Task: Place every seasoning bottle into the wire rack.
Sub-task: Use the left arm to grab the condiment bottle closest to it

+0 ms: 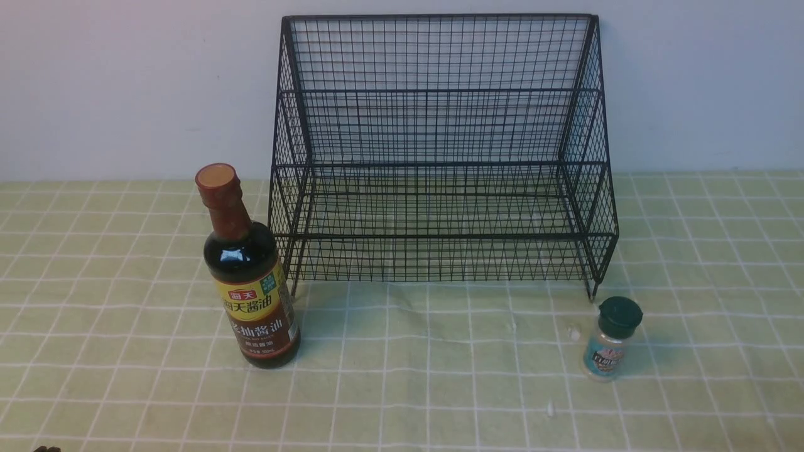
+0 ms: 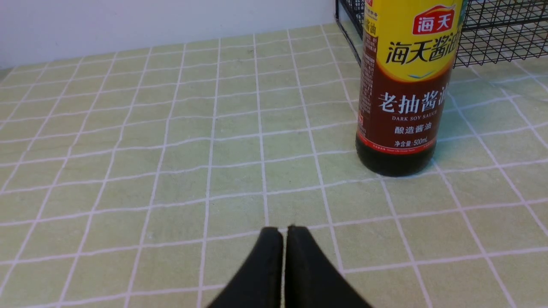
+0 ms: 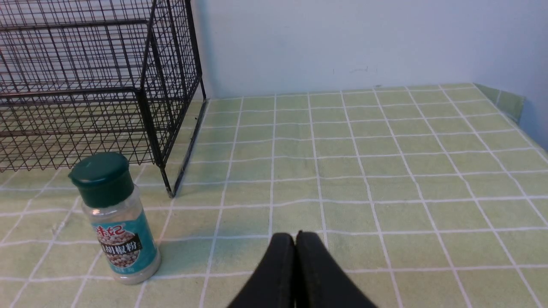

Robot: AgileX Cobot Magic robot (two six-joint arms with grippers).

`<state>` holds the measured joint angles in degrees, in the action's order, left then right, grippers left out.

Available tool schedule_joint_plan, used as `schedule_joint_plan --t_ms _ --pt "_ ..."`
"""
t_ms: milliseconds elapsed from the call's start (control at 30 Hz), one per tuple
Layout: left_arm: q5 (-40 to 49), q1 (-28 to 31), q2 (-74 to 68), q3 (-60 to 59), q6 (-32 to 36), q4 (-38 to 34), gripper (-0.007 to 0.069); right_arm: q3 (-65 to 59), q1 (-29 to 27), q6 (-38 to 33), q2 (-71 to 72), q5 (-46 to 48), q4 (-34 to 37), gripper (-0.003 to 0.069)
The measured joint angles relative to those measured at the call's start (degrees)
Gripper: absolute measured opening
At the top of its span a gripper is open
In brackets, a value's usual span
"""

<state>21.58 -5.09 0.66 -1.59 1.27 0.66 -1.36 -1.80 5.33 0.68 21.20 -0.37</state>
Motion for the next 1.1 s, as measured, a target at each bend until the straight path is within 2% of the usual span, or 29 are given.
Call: schedule_joint_plan --t_ms 500,633,733,933,1033,1067,1100 --pt "-1.7 0.0 0.0 -0.1 -0.4 -1.1 -0.0006 0.0 0.0 0.0 0.0 0.0 0.0 -0.0015" --pt "-10.6 0.0 0.0 -0.1 -5.4 -10.6 -0.0006 0.0 0.0 0.0 0.0 0.0 0.0 -0.0015" --pt "-16.1 0.0 0.0 -0.1 -6.5 -15.1 -0.0006 0.0 0.0 0.0 0.0 0.0 0.0 -0.0015" --pt "-41.9 0.0 0.0 0.3 -7.6 -21.1 -0.0006 0.0 0.0 0.0 0.0 0.0 0.0 -0.0015" --pt "-43.7 0.0 0.0 5.6 -7.7 -21.6 -0.0006 0.0 0.0 0.0 0.0 0.0 0.0 -0.0015" --pt "-42.6 0.0 -0.2 6.8 -7.7 -21.6 -0.0006 0.0 0.0 0.0 0.0 0.0 0.0 -0.0015" --pt "-37.7 0.0 -1.7 12.4 -6.9 -21.1 -0.0006 0.0 0.0 0.0 0.0 0.0 0.0 -0.0015"
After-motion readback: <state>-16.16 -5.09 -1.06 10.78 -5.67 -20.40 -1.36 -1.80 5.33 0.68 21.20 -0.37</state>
